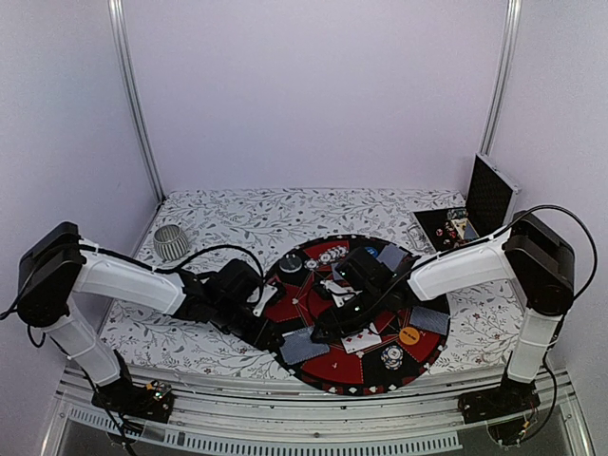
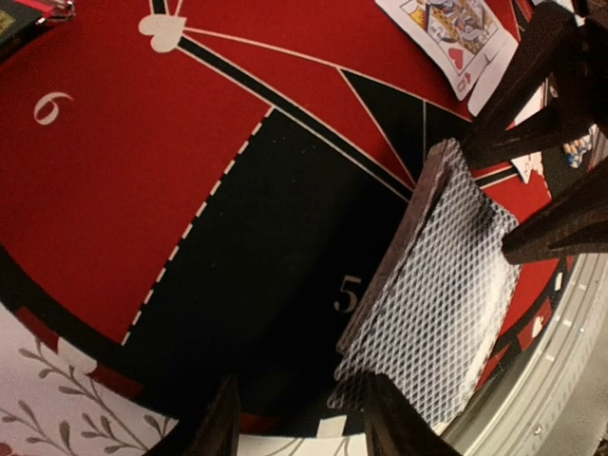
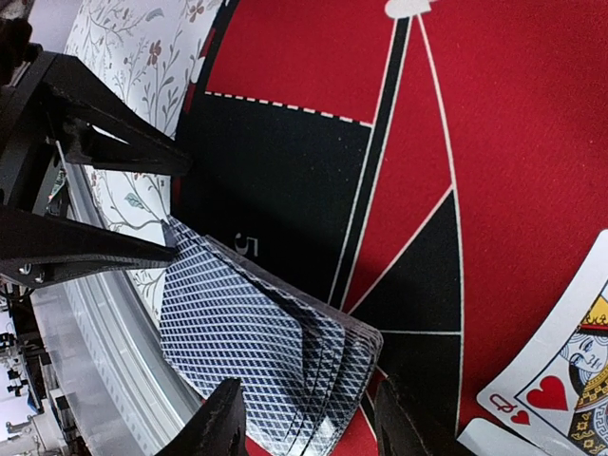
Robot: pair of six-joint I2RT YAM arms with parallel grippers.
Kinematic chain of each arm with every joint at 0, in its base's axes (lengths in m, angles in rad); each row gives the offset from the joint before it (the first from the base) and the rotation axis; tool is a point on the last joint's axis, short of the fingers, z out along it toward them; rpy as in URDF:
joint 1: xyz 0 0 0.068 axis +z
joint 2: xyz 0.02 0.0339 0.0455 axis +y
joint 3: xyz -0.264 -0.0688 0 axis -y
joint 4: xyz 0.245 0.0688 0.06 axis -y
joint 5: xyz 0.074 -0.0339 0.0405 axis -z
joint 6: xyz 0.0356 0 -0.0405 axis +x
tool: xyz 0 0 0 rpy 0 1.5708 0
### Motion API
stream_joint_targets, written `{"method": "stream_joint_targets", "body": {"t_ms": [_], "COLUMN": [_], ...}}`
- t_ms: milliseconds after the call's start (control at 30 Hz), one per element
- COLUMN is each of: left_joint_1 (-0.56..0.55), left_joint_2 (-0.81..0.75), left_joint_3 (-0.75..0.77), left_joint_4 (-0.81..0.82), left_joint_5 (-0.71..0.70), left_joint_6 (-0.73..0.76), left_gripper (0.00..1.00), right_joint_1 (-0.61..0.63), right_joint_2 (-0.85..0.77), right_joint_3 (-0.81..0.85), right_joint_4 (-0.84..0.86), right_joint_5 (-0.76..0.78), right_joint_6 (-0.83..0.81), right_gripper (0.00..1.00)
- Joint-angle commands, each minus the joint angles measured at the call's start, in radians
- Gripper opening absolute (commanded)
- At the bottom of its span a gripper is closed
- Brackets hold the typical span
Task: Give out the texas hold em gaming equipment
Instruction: Pick up the poker card from the face-down deck piles.
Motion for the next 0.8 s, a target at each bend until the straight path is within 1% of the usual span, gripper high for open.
{"method": "stream_joint_targets", "body": {"t_ms": [0,100,300,400,600,767], "left_joint_1": [0.011,0.014,0.02,0.02,0.019,0.021], "left_joint_2": [0.043,0.036,-0.005,-0.043,-0.071,-0.034], "left_joint_3": [0.022,0.014,-0.014,-0.027,-0.035,-0.047], "left_joint_4": [0.011,0.007,-0.03,-0.039,-0.003,0.056], "left_joint_5": [0.038,0.038,0.02,0.013,0.043,0.089], "left_joint_6": [0.021,0.022,0.019,0.013,0.006,-0.008], "left_gripper": [0.42,0.35,0.34,0.37,0.48,0.5], "right_joint_1": [0.008,0.008,0.007,0.007,0.007,0.008], "right_joint_2": [0.018,0.02,0.026,0.027,0.032,0.031], "right_joint_3": [0.024,0.021,0.015,0.014,0.017,0.015], "right_joint_4": [0.018,0.018,0.018,0.018,0.018,0.018], "right_joint_5": [-0.007,-0.004,-0.002,-0.001,-0.003,-0.002], "right_joint_6": [0.008,0.011,0.01,0.01,0.006,0.006], "right_gripper": [0.48,0.48,0.48,0.48,0.48,0.48]}}
